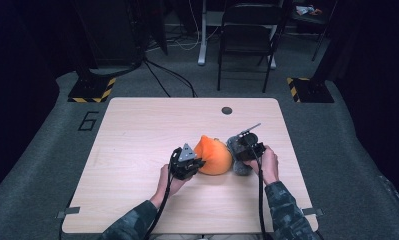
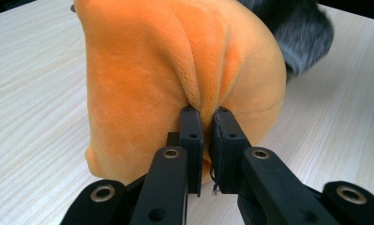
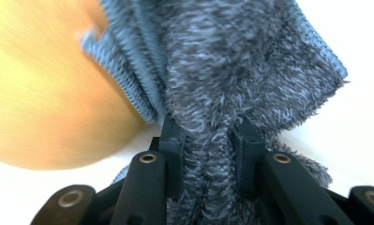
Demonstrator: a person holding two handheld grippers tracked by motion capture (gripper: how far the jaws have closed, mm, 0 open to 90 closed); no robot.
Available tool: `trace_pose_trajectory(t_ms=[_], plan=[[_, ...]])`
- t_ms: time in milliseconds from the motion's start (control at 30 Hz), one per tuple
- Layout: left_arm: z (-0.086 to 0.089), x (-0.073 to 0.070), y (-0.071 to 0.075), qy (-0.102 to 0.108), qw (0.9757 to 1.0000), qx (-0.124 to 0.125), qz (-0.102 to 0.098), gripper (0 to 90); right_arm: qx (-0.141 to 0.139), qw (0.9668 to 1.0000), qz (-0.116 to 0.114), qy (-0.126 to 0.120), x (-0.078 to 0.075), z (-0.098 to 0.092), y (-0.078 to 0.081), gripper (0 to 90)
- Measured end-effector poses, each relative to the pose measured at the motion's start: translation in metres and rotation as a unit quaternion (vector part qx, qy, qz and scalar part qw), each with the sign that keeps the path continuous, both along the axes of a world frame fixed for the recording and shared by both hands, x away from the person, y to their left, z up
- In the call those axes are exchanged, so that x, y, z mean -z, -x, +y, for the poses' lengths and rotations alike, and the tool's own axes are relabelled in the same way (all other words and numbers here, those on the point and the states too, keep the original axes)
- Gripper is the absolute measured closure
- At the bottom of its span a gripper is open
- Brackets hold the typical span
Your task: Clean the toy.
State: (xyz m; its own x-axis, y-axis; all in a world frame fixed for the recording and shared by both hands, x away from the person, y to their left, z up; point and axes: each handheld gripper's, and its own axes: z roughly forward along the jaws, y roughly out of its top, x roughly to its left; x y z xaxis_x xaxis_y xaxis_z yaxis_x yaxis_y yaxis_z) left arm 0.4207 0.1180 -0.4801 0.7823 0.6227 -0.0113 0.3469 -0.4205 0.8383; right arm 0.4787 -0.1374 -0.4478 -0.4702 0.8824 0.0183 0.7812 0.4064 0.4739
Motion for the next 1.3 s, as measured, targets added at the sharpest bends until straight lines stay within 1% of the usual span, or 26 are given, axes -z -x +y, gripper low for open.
trace_pose_trajectory(t_ms=[33,67,133,167,200,233,300,367,400,433,500,533,600,633,667,733,767,800,867,900,933,1033,1067,1133,1200,1300], plan=[[0.0,0.0,0.0,0.0,1.0,0.0,-0.001,83.9,-0.002,0.9999,-0.01,-0.008,-0.007,-0.001,0.002,70.1],[0.0,-0.001,0.001,-0.004,1.0,0.003,-0.001,83.9,-0.002,0.9996,-0.026,-0.014,-0.014,0.001,0.004,70.1],[-0.001,0.0,0.001,-0.002,1.0,0.001,-0.006,83.9,-0.015,0.9985,-0.042,-0.031,-0.027,0.005,0.01,70.1],[-0.001,-0.001,0.001,-0.004,1.0,0.004,-0.003,83.9,-0.02,0.9971,-0.054,-0.049,-0.034,0.008,0.013,70.0],[-0.002,0.0,0.001,-0.004,1.0,0.002,-0.007,83.9,-0.03,0.9957,-0.067,-0.057,-0.039,0.012,0.016,70.1],[-0.002,0.0,0.001,-0.003,1.0,0.003,-0.008,83.9,-0.038,0.9946,-0.073,-0.063,-0.044,0.016,0.019,70.0],[-0.002,-0.001,0.002,-0.007,0.9999,0.007,-0.007,83.8,-0.052,0.9911,-0.096,-0.077,-0.05,0.028,0.026,70.0],[-0.003,-0.001,0.002,-0.006,0.9999,0.007,-0.011,83.9,-0.07,0.9895,-0.103,-0.072,-0.052,0.039,0.031,70.0],[-0.003,-0.001,0.002,-0.008,0.9999,0.008,-0.011,83.9,-0.072,0.9892,-0.103,-0.075,-0.052,0.044,0.033,69.9],[-0.003,-0.001,0.002,-0.008,0.9999,0.008,-0.011,83.8,-0.077,0.9895,-0.102,-0.066,-0.05,0.048,0.034,69.9],[-0.002,-0.001,0.002,-0.009,0.9999,0.008,-0.008,83.9,-0.078,0.9897,-0.11,-0.048,-0.045,0.053,0.033,69.9],[-0.002,-0.001,0.002,-0.008,0.9999,0.008,-0.008,83.8,-0.079,0.9903,-0.104,-0.048,-0.044,0.052,0.032,69.9],[-0.003,-0.001,0.002,-0.009,0.9999,0.007,-0.011,83.9,-0.075,0.9909,-0.101,-0.048,-0.043,0.048,0.03,69.8],[-0.003,-0.001,0.002,-0.009,0.9999,0.006,-0.011,83.9,-0.072,0.9919,-0.097,-0.04,-0.043,0.046,0.028,69.8],[-0.002,-0.001,0.002,-0.009,0.9999,0.007,-0.008,83.8,-0.069,0.9931,-0.088,-0.036,-0.042,0.044,0.027,69.8],[-0.003,-0.001,0.002,-0.008,0.9999,0.004,-0.01,83.9,-0.063,0.9944,-0.076,-0.038,-0.038,0.038,0.024,69.8],[-0.002,-0.001,0.001,-0.01,0.9999,0.007,-0.008,83.9,-0.059,0.9953,-0.069,-0.033,-0.036,0.035,0.022,69.8],[-0.002,-0.001,0.001,-0.01,0.9999,0.008,-0.006,83.9,-0.056,0.9959,-0.061,-0.036,-0.034,0.032,0.02,69.8],[-0.002,-0.001,0.001,-0.01,0.9999,0.007,-0.006,83.9,-0.048,0.9971,-0.05,-0.033,-0.03,0.028,0.018,69.8],[-0.002,-0.001,0.001,-0.009,0.9999,0.005,-0.007,83.9,-0.044,0.9974,-0.047,-0.033,-0.028,0.025,0.017,69.8],[-0.002,0.0,0.001,-0.007,0.9999,0.003,-0.007,83.9,-0.044,0.9979,-0.038,-0.03,-0.027,0.023,0.016,69.8],[-0.001,0.0,0.0,-0.006,1.0,0.002,-0.007,83.9,-0.033,0.9988,-0.029,-0.021,-0.02,0.019,0.012,69.8],[-0.001,0.0,0.0,-0.005,1.0,0.001,-0.008,83.8,-0.027,0.9991,-0.024,-0.021,-0.017,0.019,0.011,69.7],[0.0,0.0,-0.001,-0.008,1.0,0.003,-0.004,83.9,-0.028,0.9994,-0.013,-0.018,-0.011,0.015,0.009,69.7],[0.0,0.0,-0.001,-0.008,1.0,0.003,-0.004,83.8,-0.02,0.9997,-0.002,-0.013,-0.005,0.013,0.007,69.7],[0.0,0.0,-0.001,-0.008,1.0,0.002,-0.003,83.8,-0.016,0.9998,0.007,0.006,0.007,0.012,0.004,69.8]])
